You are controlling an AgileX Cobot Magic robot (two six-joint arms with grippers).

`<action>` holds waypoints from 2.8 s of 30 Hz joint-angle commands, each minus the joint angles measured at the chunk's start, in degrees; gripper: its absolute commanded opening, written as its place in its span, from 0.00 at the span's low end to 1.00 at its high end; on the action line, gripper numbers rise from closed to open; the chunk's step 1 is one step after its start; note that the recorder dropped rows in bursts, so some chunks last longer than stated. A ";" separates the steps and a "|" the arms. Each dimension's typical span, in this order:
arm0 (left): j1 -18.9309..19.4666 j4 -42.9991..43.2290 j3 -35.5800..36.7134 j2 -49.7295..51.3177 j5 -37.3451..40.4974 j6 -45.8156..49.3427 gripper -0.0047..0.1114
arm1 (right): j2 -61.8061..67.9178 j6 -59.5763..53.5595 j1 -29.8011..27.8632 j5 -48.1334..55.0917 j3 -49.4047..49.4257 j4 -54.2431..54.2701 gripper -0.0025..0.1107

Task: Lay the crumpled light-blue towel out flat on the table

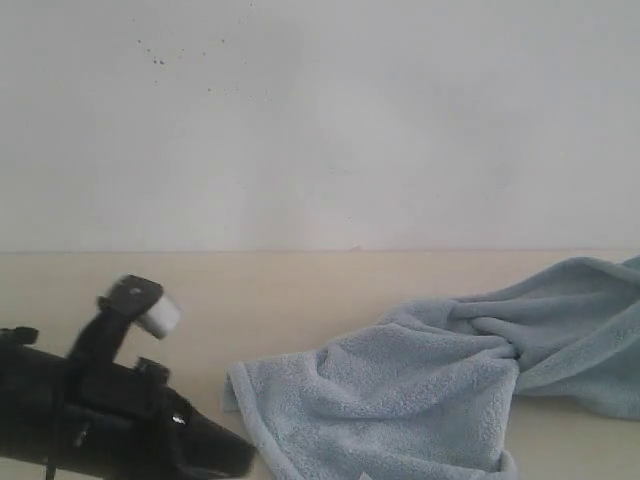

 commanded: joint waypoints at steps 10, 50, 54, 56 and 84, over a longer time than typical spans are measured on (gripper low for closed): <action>-1.25 -20.52 -0.57 10.98 9.70 38.04 0.07 | 6.07 0.37 -1.01 -7.39 -0.11 -0.41 0.51; -2.95 -9.38 -18.25 32.17 -6.17 24.76 0.07 | -2.80 8.62 3.62 -1.75 0.47 11.34 0.61; -2.95 -1.96 -18.19 33.81 -6.73 21.87 0.07 | -2.17 5.80 7.52 0.60 1.25 11.46 0.57; -2.95 -0.01 -18.19 33.81 -7.74 18.79 0.07 | -1.66 5.80 8.24 3.55 1.36 11.46 0.47; 6.29 7.29 -20.52 13.06 -12.34 -6.87 0.07 | 15.70 -13.63 9.80 -4.16 1.36 24.28 0.37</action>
